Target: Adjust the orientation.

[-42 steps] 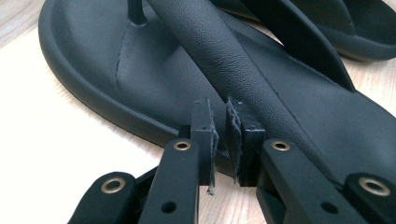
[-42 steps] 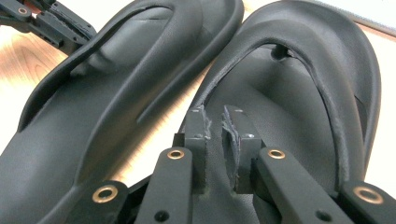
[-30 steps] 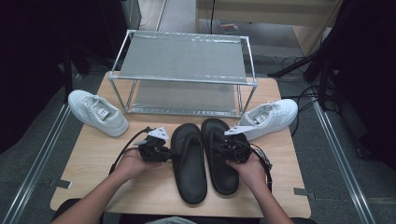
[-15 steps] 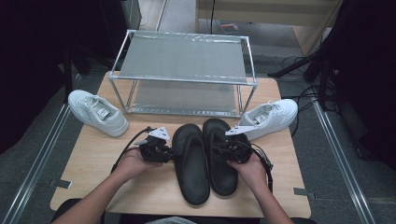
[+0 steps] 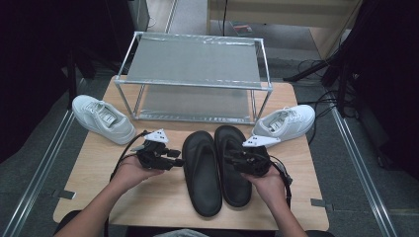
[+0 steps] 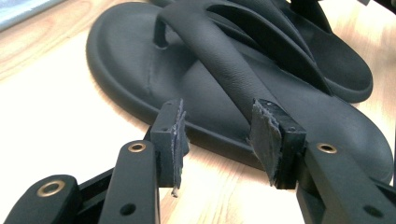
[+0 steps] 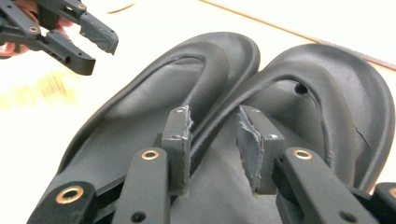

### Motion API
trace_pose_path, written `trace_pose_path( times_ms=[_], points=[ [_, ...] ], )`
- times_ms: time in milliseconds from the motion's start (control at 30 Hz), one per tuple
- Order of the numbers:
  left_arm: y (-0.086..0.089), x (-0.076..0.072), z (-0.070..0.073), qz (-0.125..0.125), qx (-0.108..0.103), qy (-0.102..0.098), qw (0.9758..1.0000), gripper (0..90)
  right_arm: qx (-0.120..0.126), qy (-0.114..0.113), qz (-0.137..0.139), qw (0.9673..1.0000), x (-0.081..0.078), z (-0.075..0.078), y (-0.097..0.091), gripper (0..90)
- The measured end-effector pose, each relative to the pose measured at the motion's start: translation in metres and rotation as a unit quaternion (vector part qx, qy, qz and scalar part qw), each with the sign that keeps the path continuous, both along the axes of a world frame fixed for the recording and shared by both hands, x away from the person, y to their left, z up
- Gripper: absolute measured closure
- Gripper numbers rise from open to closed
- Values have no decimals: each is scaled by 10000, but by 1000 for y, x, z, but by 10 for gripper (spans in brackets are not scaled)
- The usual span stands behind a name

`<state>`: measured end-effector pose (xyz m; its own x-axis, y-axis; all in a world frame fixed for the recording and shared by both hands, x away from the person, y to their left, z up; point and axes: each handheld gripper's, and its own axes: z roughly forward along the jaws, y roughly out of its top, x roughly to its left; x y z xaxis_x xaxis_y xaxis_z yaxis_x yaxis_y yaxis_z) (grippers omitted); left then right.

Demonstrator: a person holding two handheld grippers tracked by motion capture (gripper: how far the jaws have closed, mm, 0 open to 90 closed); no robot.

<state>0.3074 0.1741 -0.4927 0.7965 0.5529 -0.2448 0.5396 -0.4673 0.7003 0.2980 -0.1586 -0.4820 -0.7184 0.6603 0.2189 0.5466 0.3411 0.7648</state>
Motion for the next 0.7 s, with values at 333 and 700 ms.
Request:
trace_pose_path(
  times_ms=[333,700],
  points=[
    [7,0,1,67,60,-73,9999,541,-115,-242,-189,9995,-9,-3,10,510],
    [8,1,-1,95,174,-73,9998,508,-4,-33,-622,9981,-10,-12,20,404]
  ],
)
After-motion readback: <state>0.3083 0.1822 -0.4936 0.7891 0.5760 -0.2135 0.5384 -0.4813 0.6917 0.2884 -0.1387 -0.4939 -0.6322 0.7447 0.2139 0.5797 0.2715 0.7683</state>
